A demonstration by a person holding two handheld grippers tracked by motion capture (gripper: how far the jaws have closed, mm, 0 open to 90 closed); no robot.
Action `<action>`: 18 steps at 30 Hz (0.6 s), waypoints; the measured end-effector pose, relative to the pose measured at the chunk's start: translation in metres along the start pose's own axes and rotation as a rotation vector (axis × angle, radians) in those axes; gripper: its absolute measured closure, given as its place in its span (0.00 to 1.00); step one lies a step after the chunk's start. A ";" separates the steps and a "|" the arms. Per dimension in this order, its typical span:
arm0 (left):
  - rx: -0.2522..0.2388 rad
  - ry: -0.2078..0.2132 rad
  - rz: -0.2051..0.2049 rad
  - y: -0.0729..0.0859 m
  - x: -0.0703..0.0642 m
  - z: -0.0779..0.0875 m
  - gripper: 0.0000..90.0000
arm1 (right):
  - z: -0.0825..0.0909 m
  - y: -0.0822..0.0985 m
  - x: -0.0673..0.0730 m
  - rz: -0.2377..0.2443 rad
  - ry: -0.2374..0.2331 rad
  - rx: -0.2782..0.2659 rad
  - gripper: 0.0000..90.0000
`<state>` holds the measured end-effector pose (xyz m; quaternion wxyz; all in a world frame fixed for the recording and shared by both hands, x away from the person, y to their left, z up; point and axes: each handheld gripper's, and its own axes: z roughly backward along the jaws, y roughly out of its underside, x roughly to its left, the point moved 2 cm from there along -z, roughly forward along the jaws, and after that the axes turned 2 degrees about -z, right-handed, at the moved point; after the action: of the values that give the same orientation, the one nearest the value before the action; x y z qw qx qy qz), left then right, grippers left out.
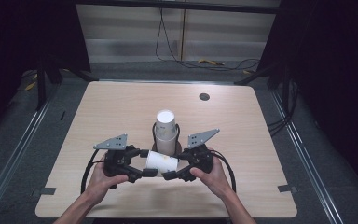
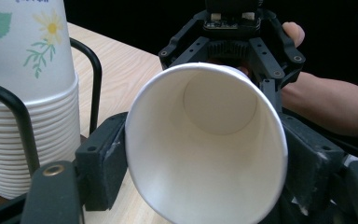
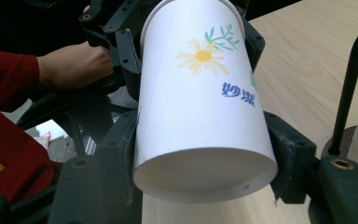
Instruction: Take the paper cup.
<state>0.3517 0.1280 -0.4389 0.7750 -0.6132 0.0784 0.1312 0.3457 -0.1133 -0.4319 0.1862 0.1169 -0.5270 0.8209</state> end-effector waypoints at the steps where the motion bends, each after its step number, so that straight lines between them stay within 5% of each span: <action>1: -0.002 0.003 -0.004 0.000 0.000 0.000 0.29 | 0.000 0.000 0.000 -0.001 -0.002 0.002 0.40; 10: -0.009 0.009 -0.003 0.000 0.001 0.001 0.31 | -0.003 0.001 0.000 -0.004 0.023 0.014 0.35; 18: -0.007 -0.032 0.012 0.002 0.007 0.008 0.31 | -0.002 0.000 -0.002 -0.015 0.062 0.011 0.26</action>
<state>0.3572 0.1374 -0.4404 0.7731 -0.6134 0.0695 0.1460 0.3480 -0.1121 -0.4333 0.2080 0.0965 -0.5154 0.8257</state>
